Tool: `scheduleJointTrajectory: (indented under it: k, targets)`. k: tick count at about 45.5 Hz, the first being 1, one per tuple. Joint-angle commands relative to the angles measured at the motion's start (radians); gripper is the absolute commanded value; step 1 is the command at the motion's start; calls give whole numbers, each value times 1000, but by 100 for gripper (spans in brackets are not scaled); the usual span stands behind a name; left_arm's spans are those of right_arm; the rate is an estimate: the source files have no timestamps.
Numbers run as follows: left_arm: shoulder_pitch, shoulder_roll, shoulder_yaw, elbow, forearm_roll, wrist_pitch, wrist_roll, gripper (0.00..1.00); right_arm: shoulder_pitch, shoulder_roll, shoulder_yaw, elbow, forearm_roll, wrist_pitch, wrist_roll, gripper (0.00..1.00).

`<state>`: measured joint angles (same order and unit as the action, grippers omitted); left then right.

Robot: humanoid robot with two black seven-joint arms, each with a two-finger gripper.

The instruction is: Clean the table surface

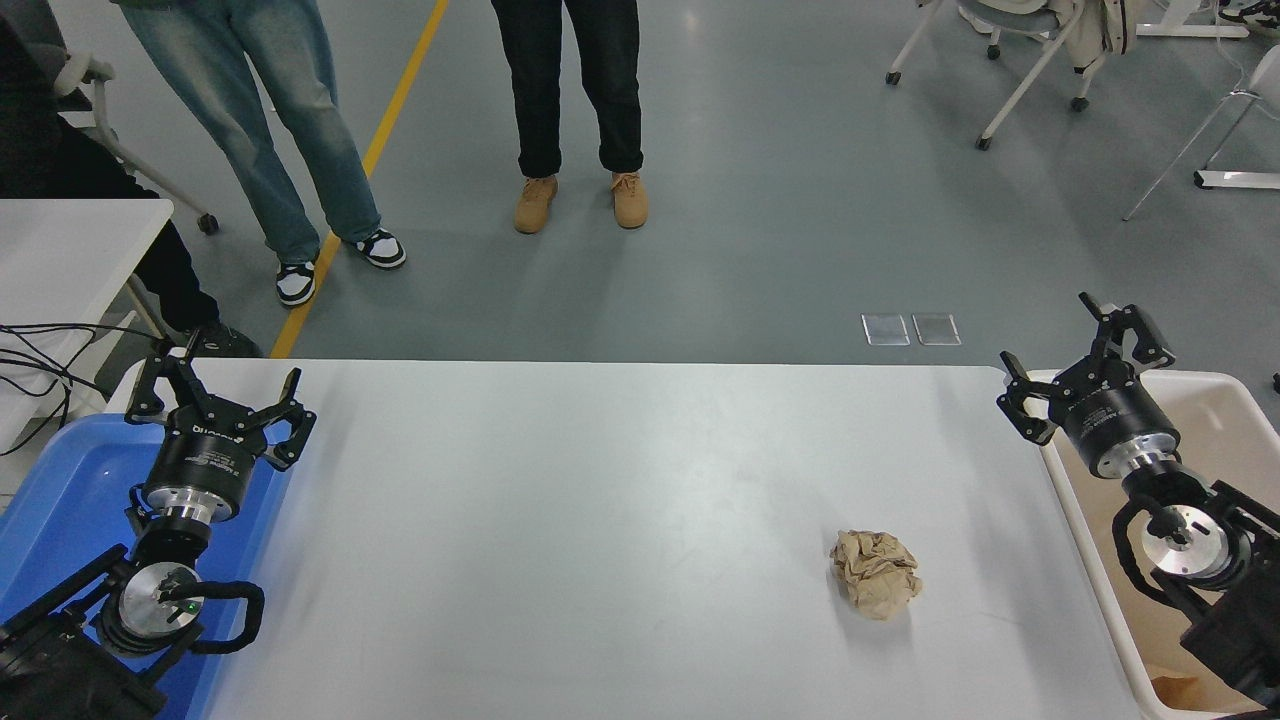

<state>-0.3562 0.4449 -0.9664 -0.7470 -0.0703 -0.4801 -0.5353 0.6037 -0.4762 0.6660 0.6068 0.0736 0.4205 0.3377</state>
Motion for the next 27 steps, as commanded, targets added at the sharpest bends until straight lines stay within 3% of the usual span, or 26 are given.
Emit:
scheduleJointTrajectory:
  k: [1, 5, 27]
  targets:
    - [0, 0, 0, 0, 0, 0, 0, 99, -35, -128, -3, 195, 18, 0, -186, 100]
    - [0, 0, 0, 0, 0, 0, 0, 99, -33, -162, -8, 217, 14, -2, -232, 100]
    - [0, 0, 0, 0, 0, 0, 0, 99, -19, -438, -62, 528, -190, 21, -229, 100]
